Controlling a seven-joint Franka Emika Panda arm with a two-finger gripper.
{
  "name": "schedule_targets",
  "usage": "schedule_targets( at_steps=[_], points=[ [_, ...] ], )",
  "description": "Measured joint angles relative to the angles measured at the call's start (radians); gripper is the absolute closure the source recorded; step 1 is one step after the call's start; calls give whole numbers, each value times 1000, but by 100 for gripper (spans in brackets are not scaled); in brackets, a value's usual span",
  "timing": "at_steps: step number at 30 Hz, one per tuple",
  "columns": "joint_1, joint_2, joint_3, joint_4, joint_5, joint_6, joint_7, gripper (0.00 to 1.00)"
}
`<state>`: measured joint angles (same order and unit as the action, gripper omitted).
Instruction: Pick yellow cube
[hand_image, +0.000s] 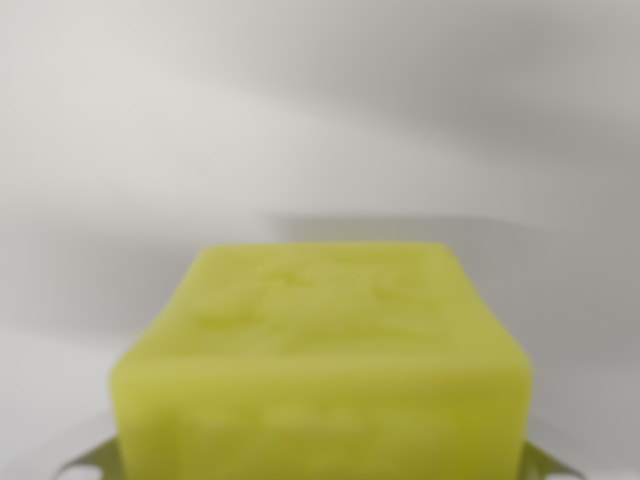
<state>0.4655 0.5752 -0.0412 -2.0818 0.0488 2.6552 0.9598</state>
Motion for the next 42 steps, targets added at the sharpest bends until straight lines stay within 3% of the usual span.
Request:
schedule_targets(
  at_steps=[42],
  points=[
    [-3, -156, 0, -25, -19, -131, 13, 100]
  ],
)
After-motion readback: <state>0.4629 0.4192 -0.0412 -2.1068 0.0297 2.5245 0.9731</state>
